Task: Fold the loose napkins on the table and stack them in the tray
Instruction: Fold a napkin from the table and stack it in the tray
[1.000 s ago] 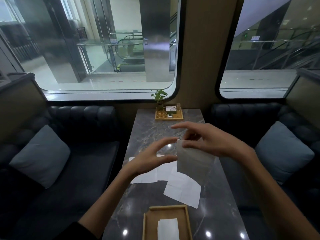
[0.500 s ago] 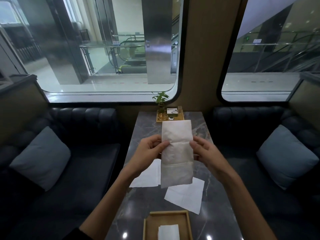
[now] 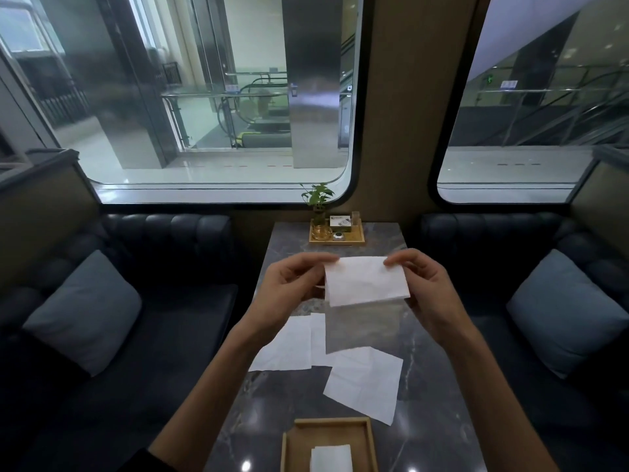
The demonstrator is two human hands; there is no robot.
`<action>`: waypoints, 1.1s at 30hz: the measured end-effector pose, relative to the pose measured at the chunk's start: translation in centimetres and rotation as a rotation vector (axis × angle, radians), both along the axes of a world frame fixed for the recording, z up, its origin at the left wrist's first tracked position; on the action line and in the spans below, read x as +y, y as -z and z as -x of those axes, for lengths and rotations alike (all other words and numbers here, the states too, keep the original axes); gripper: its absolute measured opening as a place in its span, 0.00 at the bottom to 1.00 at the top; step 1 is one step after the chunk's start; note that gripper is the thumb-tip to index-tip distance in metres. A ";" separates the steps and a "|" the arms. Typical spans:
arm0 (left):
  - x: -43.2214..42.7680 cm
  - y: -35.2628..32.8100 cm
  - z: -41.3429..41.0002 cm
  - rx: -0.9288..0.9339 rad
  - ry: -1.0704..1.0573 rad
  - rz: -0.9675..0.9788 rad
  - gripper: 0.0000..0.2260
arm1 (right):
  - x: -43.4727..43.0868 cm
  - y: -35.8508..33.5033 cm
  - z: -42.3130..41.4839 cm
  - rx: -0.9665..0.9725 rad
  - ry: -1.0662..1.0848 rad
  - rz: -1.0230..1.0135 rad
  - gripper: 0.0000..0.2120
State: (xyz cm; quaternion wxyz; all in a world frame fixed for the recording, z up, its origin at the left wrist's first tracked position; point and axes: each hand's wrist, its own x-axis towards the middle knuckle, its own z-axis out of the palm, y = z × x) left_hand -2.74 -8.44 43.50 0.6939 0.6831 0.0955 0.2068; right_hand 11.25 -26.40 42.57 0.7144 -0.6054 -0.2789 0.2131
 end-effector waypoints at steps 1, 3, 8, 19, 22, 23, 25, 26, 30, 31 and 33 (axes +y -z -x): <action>-0.2 -0.2 -0.1 -0.018 0.006 0.059 0.12 | -0.2 -0.4 0.1 -0.036 0.003 -0.013 0.20; -0.7 -0.7 -0.2 -0.002 0.056 0.197 0.12 | -0.4 -0.9 0.1 -0.129 0.024 -0.024 0.21; -2.0 -1.4 -0.8 0.206 0.137 0.311 0.14 | -0.7 -1.5 -0.1 -0.333 0.110 0.002 0.18; -1.5 -1.0 -0.7 0.105 -0.015 -0.026 0.13 | -0.4 -0.6 -0.7 0.005 -0.080 0.058 0.11; -1.4 -1.2 -0.5 0.077 -0.046 -0.065 0.12 | -0.3 0.5 -0.3 0.003 -0.116 0.134 0.16; -1.4 -1.2 -0.4 0.072 -0.044 -0.061 0.12 | -0.3 0.6 0.0 0.007 -0.105 0.124 0.16; -1.3 -0.9 -0.3 0.089 -0.024 -0.035 0.14 | -0.1 0.6 0.3 0.040 -0.071 0.067 0.13; -1.3 -0.6 -0.2 0.107 -0.018 -0.026 0.15 | 0.0 0.5 0.4 0.059 -0.050 0.042 0.13; -1.6 0.0 -0.2 0.128 -0.060 -0.058 0.09 | 0.4 0.3 0.4 0.069 -0.009 0.031 0.11; -1.7 0.0 -0.2 0.121 -0.084 -0.065 0.07 | 0.3 0.2 0.5 0.065 -0.014 0.030 0.11; -1.7 0.0 -0.3 0.099 -0.114 -0.063 0.07 | 0.1 0.2 0.5 0.060 -0.021 0.014 0.11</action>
